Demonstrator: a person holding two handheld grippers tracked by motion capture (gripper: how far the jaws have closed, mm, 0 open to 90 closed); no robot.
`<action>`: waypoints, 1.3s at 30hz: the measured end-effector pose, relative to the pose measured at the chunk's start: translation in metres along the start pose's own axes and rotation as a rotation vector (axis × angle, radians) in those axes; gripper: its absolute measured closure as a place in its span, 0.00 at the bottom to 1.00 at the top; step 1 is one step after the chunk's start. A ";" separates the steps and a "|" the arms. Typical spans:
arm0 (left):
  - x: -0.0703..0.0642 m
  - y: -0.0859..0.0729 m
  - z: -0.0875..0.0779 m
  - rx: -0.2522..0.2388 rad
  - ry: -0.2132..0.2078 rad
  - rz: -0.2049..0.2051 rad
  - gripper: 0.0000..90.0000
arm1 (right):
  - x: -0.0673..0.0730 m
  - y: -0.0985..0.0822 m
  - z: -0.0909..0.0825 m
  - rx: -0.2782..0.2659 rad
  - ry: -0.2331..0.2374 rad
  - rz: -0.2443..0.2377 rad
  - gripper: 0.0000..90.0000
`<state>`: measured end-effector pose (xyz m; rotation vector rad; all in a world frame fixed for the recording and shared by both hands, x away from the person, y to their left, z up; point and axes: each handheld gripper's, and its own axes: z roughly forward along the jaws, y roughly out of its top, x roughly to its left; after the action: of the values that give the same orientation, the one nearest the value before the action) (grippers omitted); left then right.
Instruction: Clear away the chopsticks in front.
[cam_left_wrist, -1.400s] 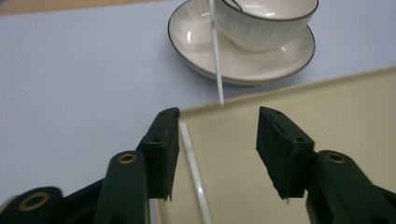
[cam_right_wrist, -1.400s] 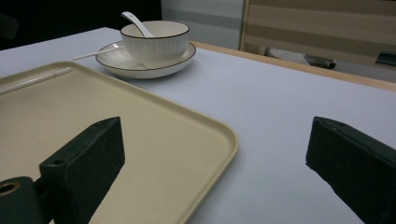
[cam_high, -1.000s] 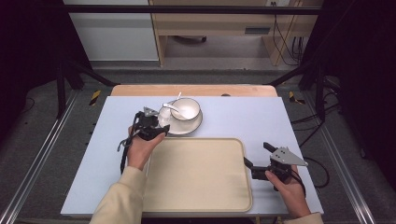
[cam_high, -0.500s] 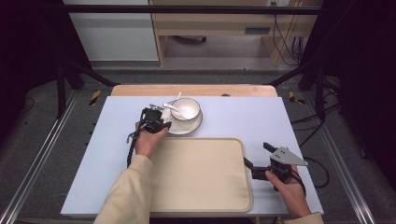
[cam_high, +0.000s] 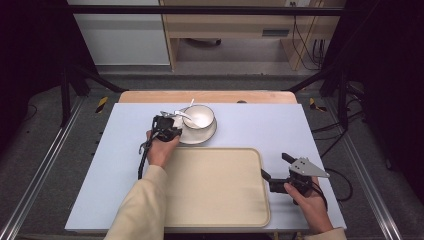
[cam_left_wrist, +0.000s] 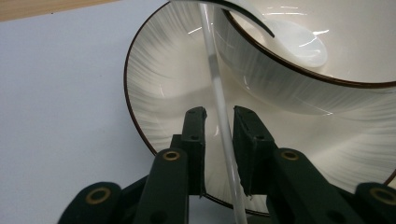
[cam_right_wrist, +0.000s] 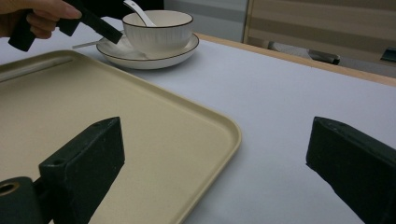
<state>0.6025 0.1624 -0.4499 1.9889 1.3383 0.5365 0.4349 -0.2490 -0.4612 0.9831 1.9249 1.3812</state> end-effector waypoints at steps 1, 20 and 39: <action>0.000 0.000 0.000 0.001 0.004 0.000 0.84 | 0.000 0.000 0.000 0.000 0.000 0.000 0.05; -0.002 0.004 -0.013 -0.030 0.068 -0.036 0.95 | 0.000 -0.001 0.000 0.018 0.011 0.000 0.05; 0.006 -0.005 -0.034 -0.064 0.089 -0.049 0.95 | 0.001 -0.001 0.002 0.019 0.012 -0.007 0.05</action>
<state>0.5795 0.1793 -0.4307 1.8957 1.4020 0.6434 0.4354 -0.2475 -0.4626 0.9780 1.9515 1.3709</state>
